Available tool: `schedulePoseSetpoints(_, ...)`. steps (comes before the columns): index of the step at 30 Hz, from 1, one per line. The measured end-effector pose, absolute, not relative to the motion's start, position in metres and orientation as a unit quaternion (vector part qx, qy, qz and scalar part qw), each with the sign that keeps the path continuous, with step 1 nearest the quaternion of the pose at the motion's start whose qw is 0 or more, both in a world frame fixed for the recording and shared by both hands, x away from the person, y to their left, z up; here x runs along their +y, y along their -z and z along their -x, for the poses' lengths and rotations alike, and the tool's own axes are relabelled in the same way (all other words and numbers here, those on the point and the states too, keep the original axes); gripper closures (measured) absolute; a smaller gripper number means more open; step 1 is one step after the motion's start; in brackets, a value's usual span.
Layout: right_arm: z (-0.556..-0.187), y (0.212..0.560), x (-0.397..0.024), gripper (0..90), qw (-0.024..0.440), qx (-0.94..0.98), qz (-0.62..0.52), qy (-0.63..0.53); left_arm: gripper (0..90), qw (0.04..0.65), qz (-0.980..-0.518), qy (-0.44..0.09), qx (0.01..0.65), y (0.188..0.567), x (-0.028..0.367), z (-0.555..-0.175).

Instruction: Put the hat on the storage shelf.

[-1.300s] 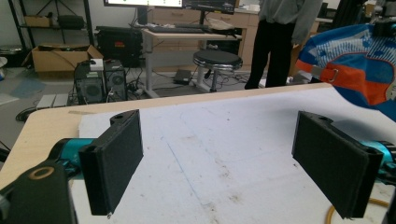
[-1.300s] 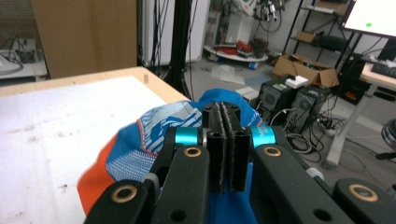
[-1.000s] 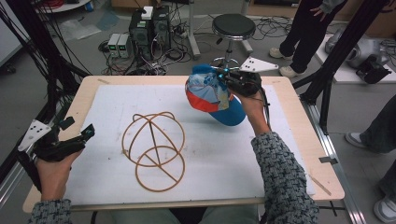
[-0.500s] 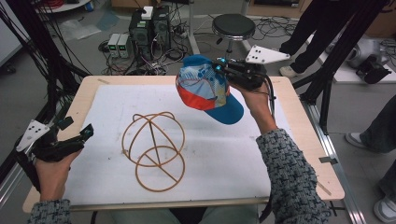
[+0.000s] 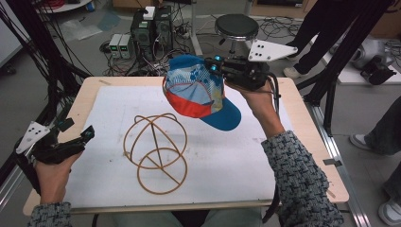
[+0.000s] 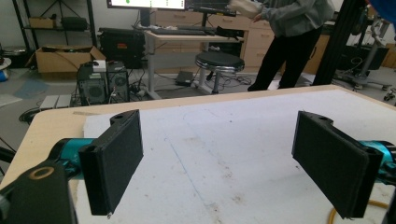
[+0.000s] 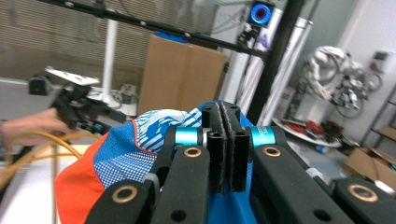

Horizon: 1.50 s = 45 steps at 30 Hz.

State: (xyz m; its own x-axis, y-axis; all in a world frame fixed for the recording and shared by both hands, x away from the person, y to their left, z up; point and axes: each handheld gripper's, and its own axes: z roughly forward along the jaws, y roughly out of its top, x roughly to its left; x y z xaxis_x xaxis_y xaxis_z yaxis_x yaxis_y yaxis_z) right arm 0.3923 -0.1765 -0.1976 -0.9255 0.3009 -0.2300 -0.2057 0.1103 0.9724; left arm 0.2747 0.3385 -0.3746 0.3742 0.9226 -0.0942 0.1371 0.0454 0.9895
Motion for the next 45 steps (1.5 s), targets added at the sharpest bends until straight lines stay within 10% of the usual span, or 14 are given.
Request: schedulePoseSetpoints(45, -0.336, 0.202, -0.072, 89.4, 0.068, 0.755, 0.137, -0.637, 16.6, 0.575, -0.595, -0.346, 0.442, 0.372, 0.342, -0.273)
